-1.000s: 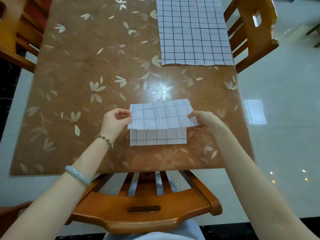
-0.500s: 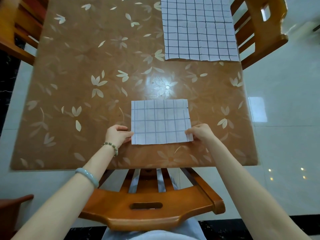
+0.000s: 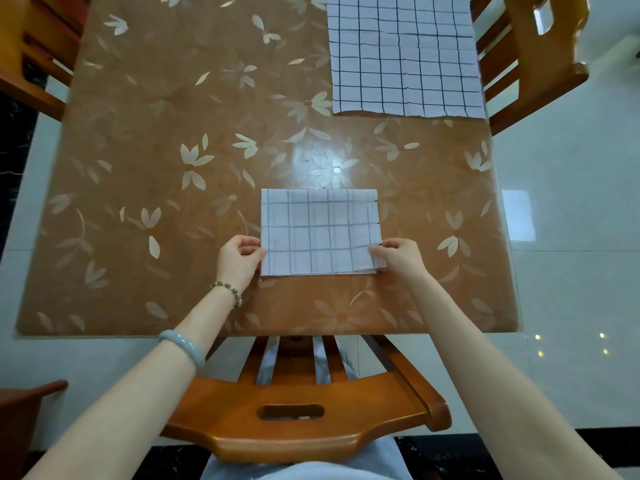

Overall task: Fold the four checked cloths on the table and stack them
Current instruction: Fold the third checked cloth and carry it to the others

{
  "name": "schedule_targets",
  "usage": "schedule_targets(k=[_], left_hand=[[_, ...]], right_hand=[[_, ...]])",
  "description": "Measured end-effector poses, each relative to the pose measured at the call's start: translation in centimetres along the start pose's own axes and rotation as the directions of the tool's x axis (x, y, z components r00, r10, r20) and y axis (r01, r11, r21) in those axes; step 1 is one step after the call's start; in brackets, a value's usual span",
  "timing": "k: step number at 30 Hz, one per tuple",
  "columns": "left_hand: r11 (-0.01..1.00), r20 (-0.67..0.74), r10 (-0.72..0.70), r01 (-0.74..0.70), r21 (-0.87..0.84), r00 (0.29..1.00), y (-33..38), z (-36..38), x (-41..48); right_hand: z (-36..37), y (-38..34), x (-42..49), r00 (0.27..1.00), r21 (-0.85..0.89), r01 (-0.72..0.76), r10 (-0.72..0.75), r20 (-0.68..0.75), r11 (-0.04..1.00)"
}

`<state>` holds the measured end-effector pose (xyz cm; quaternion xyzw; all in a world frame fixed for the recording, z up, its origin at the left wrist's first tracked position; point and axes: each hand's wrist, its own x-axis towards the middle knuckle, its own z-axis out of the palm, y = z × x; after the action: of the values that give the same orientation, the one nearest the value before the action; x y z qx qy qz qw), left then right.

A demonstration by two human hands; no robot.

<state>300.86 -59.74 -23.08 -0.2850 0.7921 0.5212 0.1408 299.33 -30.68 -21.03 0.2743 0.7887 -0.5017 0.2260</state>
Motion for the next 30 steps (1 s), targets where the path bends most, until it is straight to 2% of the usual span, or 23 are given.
schedule_targets(k=[7, 14, 20, 22, 24, 26, 28, 30], left_hand=[[0.978, -0.087, 0.075, -0.057, 0.199, 0.993, 0.7, 0.9, -0.2], [0.946, -0.080, 0.134, -0.104, 0.308, 0.988, 0.3, 0.2, 0.0], [0.891, -0.060, 0.218, -0.173, 0.419, 0.974, 0.0, 0.4, 0.1], [0.785, -0.030, 0.370, -0.295, 0.545, 0.928, -0.2, 0.5, 0.2], [0.529, 0.117, 0.603, -0.505, 0.682, 0.789, -0.4, 0.7, 0.6], [0.296, 0.295, 0.716, -0.658, 0.692, 0.632, -0.7, 1.1, 1.3], [0.204, 0.428, 0.696, -0.730, 0.652, 0.576, -0.7, 1.5, 1.8], [0.204, 0.477, 0.658, -0.748, 0.631, 0.582, -0.4, 1.8, 2.1]], right_hand=[[0.7, 0.0, 0.6, 1.000, -0.127, -0.018, 0.015, -0.026, 0.992], [1.2, -0.5, 0.3, 0.997, -0.283, 0.063, -0.073, -0.026, 0.957], [1.6, -0.2, 0.6, 0.993, -0.308, 0.100, -0.113, -0.024, 0.946], [1.6, 0.0, 0.6, 0.994, -0.326, 0.081, -0.101, -0.046, 0.942], [1.6, 0.1, 0.5, 0.988, -0.382, 0.073, -0.120, -0.099, 0.921], [1.7, -0.1, 0.4, 0.961, -0.503, 0.131, -0.234, -0.148, 0.855], [2.5, -0.5, 0.3, 0.883, -0.577, 0.271, -0.438, -0.170, 0.770], [4.2, -1.2, 0.4, 0.764, -0.609, 0.450, -0.635, -0.117, 0.654]])
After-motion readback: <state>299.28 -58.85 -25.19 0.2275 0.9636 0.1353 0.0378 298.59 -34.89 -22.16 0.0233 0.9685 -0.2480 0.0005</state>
